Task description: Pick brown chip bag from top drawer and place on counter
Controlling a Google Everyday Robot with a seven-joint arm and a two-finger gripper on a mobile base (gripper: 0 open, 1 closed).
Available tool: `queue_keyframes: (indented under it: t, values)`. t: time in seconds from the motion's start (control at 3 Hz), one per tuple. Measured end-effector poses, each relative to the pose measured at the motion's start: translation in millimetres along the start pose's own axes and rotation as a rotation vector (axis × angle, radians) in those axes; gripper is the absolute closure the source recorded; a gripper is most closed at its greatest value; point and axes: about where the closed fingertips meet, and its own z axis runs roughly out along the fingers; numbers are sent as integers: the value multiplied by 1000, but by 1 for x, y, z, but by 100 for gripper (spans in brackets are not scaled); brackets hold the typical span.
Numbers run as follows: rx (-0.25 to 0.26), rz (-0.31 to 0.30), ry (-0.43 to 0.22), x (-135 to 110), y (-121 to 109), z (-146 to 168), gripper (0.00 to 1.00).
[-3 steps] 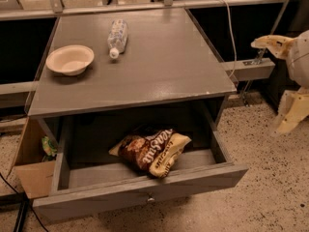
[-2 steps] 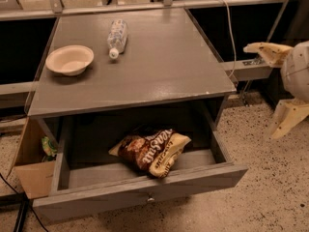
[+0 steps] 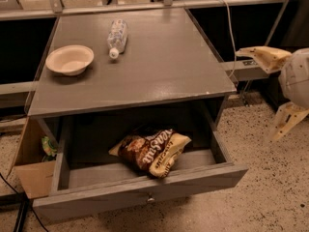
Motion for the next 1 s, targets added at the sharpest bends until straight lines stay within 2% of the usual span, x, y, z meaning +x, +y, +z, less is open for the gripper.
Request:
queue_keyframes:
  t: [0.33, 0.67, 1.0]
  values:
    - [-8, -68, -2, -9, 4, 7, 0]
    - [-7, -203, -2, -21, 18, 28, 0]
    - [13, -298, -6, -28, 28, 52, 0]
